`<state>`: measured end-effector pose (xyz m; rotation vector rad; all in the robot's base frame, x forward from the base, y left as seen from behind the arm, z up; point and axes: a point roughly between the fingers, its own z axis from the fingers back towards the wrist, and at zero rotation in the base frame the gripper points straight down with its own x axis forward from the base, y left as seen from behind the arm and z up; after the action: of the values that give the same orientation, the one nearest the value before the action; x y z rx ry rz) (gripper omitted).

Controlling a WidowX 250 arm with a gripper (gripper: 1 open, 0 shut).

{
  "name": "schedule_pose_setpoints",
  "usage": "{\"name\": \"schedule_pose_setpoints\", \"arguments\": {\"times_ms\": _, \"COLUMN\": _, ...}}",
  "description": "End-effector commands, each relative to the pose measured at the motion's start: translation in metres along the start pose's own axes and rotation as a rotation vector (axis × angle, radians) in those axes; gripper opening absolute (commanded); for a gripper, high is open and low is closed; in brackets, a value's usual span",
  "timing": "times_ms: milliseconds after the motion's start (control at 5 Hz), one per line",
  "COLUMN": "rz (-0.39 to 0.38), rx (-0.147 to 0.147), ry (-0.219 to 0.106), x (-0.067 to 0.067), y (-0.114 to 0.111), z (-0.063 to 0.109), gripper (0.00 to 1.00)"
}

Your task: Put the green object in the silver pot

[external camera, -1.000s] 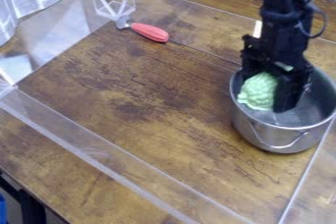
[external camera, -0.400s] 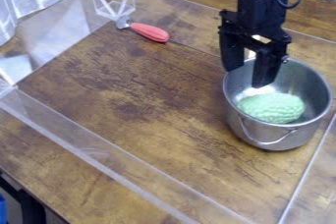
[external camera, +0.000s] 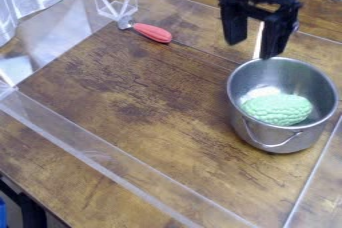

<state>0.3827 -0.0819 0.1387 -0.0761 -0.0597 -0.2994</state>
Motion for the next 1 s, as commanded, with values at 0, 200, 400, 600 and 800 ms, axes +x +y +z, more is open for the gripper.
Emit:
{"name": "schedule_pose_setpoints", "arguments": {"times_ms": 0, "rz": 0.021, "rx": 0.008, "ry": -0.057, "x": -0.007, "y": 0.002, "z": 0.022, "gripper": 1.0}}
{"name": "schedule_pose_setpoints", "arguments": {"times_ms": 200, "rz": 0.037, "rx": 0.004, "ry": -0.048, "x": -0.002, "y": 0.008, "z": 0.015, "gripper": 1.0}}
{"name": "schedule_pose_setpoints", "arguments": {"times_ms": 400, "rz": 0.017, "rx": -0.002, "ry": -0.038, "x": -0.009, "y": 0.0, "z": 0.023, "gripper": 1.0}}
{"name": "schedule_pose_setpoints", "arguments": {"times_ms": 600, "rz": -0.005, "rx": -0.009, "ry": -0.024, "x": -0.016, "y": -0.008, "z": 0.03, "gripper": 1.0}}
{"name": "schedule_pose_setpoints", "arguments": {"times_ms": 800, "rz": 0.019, "rx": -0.012, "ry": -0.016, "x": -0.016, "y": -0.003, "z": 0.023, "gripper": 1.0}}
